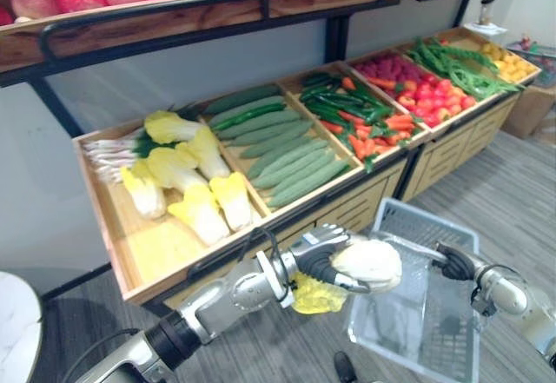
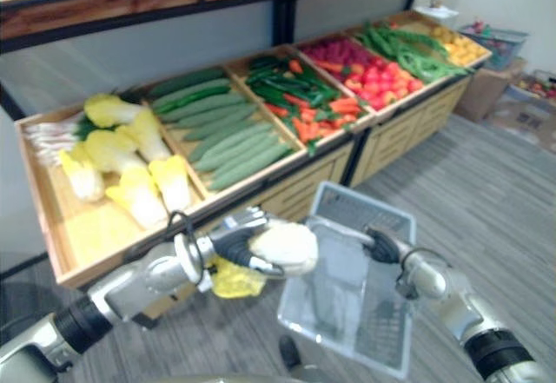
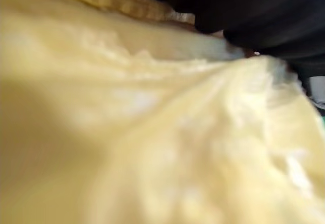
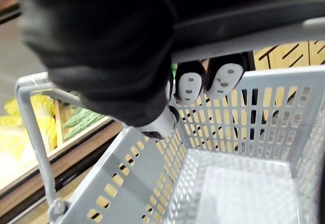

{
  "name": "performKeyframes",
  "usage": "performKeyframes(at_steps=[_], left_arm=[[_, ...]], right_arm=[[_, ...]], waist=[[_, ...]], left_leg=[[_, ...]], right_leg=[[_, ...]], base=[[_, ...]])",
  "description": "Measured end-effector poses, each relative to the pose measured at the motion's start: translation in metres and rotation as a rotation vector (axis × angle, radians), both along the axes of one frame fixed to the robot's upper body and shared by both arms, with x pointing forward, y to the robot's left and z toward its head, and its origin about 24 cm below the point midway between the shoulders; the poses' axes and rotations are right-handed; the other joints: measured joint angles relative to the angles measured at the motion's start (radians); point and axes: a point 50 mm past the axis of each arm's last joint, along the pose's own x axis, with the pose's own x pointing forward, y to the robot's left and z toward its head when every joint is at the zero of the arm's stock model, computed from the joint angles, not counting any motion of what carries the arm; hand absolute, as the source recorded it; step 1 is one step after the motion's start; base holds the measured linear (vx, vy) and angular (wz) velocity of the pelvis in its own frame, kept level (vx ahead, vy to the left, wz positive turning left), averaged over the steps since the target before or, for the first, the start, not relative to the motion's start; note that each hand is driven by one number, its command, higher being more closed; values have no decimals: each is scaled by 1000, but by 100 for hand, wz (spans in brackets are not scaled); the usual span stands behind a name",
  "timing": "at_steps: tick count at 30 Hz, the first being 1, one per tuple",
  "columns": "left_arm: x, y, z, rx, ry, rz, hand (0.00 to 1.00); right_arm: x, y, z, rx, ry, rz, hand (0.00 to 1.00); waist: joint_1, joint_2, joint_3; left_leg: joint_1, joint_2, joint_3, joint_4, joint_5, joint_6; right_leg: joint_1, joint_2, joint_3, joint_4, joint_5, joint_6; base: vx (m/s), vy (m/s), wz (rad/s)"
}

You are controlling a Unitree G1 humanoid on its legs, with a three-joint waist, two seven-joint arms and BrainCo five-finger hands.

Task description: Pick vegetable in the basket

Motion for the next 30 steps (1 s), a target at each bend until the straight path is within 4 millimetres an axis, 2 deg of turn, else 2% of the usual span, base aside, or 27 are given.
performKeyframes(at_steps=[3,11,15,19,22,23,30], left_arm=[[1,-4,-6,29,18,-16,100],[4,-23,-21,54,64,-41,100],[3,-37,-25,76,59,-83,100],[4,-41,-30,93,64,-83,100],[7,-42,-33,110,65,-74,100],[8,-43,-36,114,76,-65,100],[15,-49,-55,177,120,-20,100]], right_arm=[[1,7,6,-3,19,65,100],[1,29,28,6,17,226,100],[-1,28,30,16,61,236,100],[0,28,34,-19,89,247,100],[6,30,40,-41,75,257,100],[10,32,43,-57,75,263,100],[24,42,57,-95,47,286,100]], waist=[[-23,1,0],[-50,5,4],[-52,16,13],[-49,24,25],[-57,28,41],[-68,30,49],[-76,39,70]], left_leg=[[6,0,24,1,-4,-3],[35,-4,79,2,-17,-7],[43,-5,100,5,-24,-10],[53,-5,131,5,-27,-15],[57,-6,154,7,-30,-18],[59,-6,163,9,-32,-19],[70,-5,209,9,-35,-24]], right_leg=[[-1,6,15,0,0,0],[1,21,60,4,1,3],[0,28,81,4,3,5],[-8,43,108,9,3,6],[-18,53,130,17,4,8],[-19,56,135,17,5,9],[-35,82,174,30,6,11]], base=[[5,-39,-19],[-10,-44,-18],[-8,-51,-13],[4,-45,-23],[12,-32,-23],[9,-24,-21],[21,-16,-19]])
